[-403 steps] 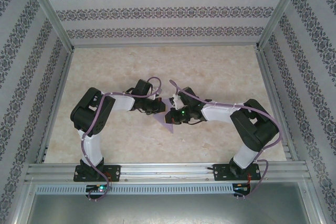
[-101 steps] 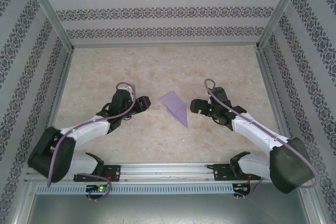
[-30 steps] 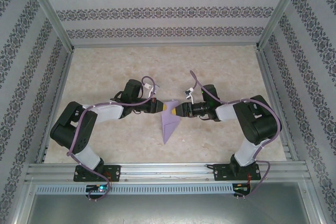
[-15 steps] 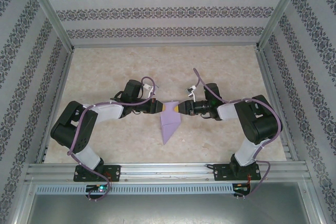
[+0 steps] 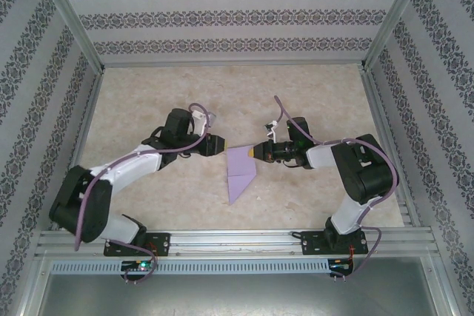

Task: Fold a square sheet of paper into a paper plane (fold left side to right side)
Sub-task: Fold the wing for the fifth time at the center of the table.

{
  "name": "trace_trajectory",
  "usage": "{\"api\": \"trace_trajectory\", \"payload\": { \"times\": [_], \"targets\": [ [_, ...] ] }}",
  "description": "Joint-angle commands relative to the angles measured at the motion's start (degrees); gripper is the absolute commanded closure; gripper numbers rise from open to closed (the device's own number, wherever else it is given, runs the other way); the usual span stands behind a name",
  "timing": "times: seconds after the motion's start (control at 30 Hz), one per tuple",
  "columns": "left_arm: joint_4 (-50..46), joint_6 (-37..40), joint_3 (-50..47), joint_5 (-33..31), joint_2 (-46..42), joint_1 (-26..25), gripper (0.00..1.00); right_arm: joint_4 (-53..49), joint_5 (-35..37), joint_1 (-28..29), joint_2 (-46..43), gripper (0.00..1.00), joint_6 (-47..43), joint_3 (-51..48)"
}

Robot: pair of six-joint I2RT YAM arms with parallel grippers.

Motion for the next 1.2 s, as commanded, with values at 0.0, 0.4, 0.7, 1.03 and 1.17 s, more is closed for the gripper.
{"api": "trace_trajectory", "payload": {
  "times": [0.0,0.4,0.7,1.03,1.17],
  "targets": [
    [-10.1,6.64,1.92,-7.37,-3.07,-2.01,0.65,-4.65,3.85,-0.2,-1.98,1.0,3.32,1.14],
    [-20.95,9.77,5.33,-25.67,-2.29,-22.54,0.63,-8.51,8.17,0.54,-4.45,0.97,14.4,1.72],
    [-23.1,6.55,12.15,-38.83,9.93,-36.07,0.6,-10.27,9.95,0.73,-4.21,0.97,15.99,2.51],
    [-29.25,-0.6,16.46,-50.21,17.54,-40.57,0.57,-11.41,10.4,0.77,-3.59,0.97,15.58,3.21],
    [-29.37,-1.5,16.4,-51.15,18.77,-40.57,0.56,-11.41,10.53,0.77,-3.21,0.98,15.58,3.47]
  ]
}}
